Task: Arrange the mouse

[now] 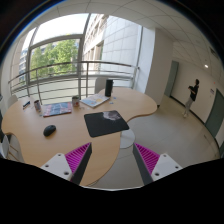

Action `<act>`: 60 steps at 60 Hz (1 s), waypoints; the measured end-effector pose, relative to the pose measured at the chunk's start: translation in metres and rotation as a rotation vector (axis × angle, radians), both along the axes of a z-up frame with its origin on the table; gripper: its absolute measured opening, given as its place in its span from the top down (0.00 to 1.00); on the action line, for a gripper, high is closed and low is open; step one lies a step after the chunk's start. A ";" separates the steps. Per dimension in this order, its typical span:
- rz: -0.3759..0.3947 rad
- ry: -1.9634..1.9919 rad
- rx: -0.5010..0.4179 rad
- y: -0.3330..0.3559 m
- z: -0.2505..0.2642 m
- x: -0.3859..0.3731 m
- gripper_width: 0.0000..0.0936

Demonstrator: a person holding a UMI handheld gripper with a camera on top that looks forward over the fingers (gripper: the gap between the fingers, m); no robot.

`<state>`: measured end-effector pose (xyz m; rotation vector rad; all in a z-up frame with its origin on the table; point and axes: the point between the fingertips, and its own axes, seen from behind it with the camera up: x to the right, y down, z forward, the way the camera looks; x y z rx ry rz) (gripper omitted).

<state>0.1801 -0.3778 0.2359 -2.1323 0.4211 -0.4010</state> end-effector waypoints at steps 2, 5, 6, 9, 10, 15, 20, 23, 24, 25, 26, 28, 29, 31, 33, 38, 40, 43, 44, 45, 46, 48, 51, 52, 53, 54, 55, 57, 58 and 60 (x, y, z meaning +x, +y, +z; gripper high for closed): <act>-0.001 -0.006 -0.002 -0.003 0.002 -0.001 0.10; 0.000 -0.011 -0.011 -0.004 -0.003 -0.005 0.10; 0.001 -0.012 -0.016 -0.006 -0.006 -0.007 0.10; 0.003 -0.011 -0.029 -0.013 -0.017 -0.017 0.10; 0.005 -0.008 -0.033 -0.015 -0.023 -0.020 0.10; 0.017 0.013 -0.060 -0.035 -0.051 -0.053 0.10; 0.054 0.050 -0.075 -0.039 -0.085 -0.099 0.10; 0.097 0.073 -0.075 -0.035 -0.100 -0.131 0.09; 0.115 0.082 -0.071 -0.032 -0.104 -0.142 0.09; 0.134 0.089 -0.067 -0.028 -0.109 -0.153 0.09; 0.150 0.094 -0.064 -0.023 -0.113 -0.163 0.09; 0.181 0.102 -0.073 -0.014 -0.123 -0.180 0.10; 0.197 0.107 -0.080 -0.010 -0.128 -0.190 0.10; 0.233 0.117 -0.091 0.003 -0.135 -0.207 0.10; 0.268 0.124 -0.089 0.019 -0.139 -0.224 0.10; 0.340 0.114 -0.060 0.067 -0.149 -0.254 0.10; 0.364 0.105 -0.058 0.087 -0.156 -0.263 0.10; 0.396 0.102 -0.045 0.121 -0.164 -0.276 0.10; 0.406 0.103 -0.041 0.132 -0.167 -0.280 0.10; 0.415 0.105 -0.038 0.144 -0.171 -0.283 0.10; 0.423 0.108 -0.035 0.155 -0.174 -0.286 0.10; 0.435 0.112 -0.030 0.179 -0.180 -0.290 0.10; 0.444 0.113 -0.037 0.211 -0.191 -0.293 0.10; 0.446 0.111 -0.041 0.221 -0.195 -0.294 0.10; 0.448 0.109 -0.044 0.230 -0.198 -0.294 0.10; 0.450 0.108 -0.045 0.240 -0.201 -0.295 0.10; 0.453 0.109 -0.045 0.250 -0.204 -0.296 0.10; 0.458 0.114 -0.048 0.268 -0.210 -0.298 0.10; 0.458 0.118 -0.053 0.276 -0.213 -0.299 0.10; 0.454 0.128 -0.063 0.291 -0.219 -0.300 0.10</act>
